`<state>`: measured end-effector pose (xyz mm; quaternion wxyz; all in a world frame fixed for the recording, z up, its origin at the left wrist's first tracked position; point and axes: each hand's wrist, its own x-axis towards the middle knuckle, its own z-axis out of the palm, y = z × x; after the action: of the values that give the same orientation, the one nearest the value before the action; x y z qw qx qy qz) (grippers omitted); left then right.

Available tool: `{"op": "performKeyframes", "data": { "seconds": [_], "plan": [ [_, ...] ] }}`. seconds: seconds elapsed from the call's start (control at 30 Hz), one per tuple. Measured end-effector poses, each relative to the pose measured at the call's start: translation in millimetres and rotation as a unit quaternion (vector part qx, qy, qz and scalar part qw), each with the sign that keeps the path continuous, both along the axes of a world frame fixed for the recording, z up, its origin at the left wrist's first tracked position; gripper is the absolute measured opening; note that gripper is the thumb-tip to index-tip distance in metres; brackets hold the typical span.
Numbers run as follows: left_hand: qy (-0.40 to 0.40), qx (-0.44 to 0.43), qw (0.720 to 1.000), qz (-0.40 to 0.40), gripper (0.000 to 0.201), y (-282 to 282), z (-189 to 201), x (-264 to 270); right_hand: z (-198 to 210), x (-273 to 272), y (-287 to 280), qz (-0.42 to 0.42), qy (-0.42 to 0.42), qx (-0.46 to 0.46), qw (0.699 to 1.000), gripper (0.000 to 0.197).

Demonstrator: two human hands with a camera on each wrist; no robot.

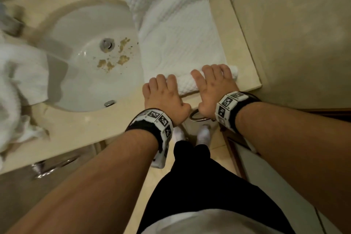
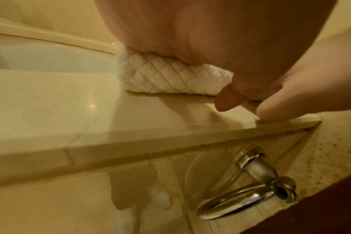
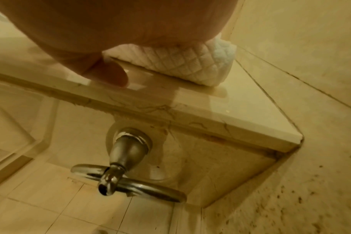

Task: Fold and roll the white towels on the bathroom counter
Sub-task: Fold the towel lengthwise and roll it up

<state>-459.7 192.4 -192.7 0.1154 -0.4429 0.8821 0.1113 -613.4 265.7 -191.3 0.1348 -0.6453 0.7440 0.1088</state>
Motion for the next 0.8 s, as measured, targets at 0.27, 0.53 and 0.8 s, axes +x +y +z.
{"op": "performKeyframes", "data": {
  "seconds": [0.27,0.53,0.8],
  "plan": [
    [0.008,0.02,1.0,-0.016,0.071,16.2,5.6,14.6,-7.4,13.0,15.6,0.008,0.058,0.034,0.998,0.1],
    [0.012,0.01,1.0,-0.008,0.104,42.1,-3.1,4.0,4.8,4.1,-12.1,0.014,0.051,0.077,0.996,0.101],
    [0.024,0.046,0.998,0.026,0.089,22.4,-0.6,-6.7,4.3,1.0,0.3,-0.006,-0.05,0.008,0.999,0.088]
  ]
}}
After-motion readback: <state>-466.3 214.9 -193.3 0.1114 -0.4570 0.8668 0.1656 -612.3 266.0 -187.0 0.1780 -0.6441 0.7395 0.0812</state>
